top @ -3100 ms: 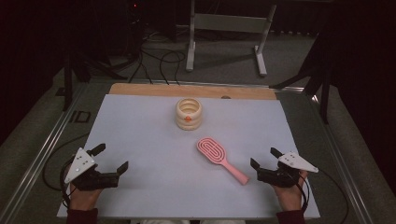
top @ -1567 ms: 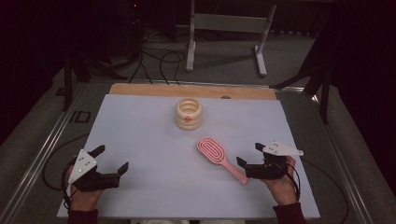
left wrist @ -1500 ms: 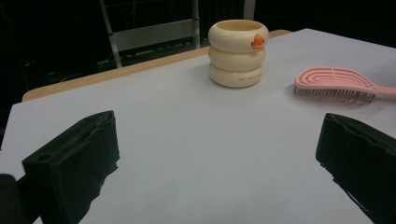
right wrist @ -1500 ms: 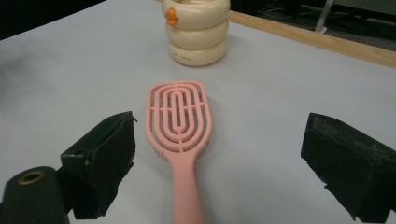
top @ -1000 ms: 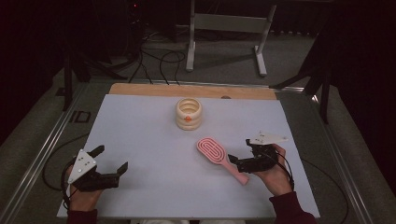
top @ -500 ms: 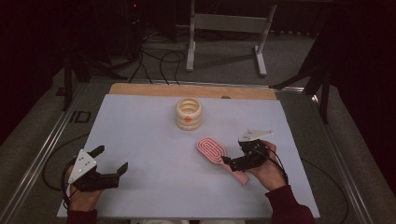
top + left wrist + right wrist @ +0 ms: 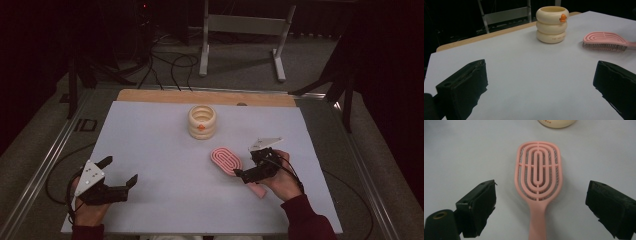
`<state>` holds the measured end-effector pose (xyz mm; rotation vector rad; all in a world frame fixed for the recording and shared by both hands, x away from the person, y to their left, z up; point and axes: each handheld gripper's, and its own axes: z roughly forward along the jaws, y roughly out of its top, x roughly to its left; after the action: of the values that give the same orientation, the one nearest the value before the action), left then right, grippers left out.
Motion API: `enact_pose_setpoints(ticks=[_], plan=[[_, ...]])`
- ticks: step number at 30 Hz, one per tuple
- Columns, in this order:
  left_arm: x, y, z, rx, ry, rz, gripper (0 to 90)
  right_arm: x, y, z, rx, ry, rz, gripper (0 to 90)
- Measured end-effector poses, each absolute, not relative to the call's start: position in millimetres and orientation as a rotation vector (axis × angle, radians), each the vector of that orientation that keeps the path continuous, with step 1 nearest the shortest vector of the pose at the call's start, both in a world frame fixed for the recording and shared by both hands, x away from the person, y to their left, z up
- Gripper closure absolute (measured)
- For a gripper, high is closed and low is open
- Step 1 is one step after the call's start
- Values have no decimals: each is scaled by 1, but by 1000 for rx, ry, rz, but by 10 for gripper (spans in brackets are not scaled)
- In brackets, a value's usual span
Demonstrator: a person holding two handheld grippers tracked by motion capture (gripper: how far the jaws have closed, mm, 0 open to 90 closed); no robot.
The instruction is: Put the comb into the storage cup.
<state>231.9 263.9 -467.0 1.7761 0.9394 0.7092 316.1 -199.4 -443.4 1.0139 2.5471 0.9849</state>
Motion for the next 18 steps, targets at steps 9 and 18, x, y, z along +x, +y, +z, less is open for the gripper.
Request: enact_pose_setpoints(ticks=[9, 18], plan=[[232, 264, -467, 1775, 943, 709, 0, 321, -191, -447, 992, 2601, 928, 97], [232, 265, -468, 1772, 949, 701, 0, 325, -182, -452, 970, 2664, 864, 98]])
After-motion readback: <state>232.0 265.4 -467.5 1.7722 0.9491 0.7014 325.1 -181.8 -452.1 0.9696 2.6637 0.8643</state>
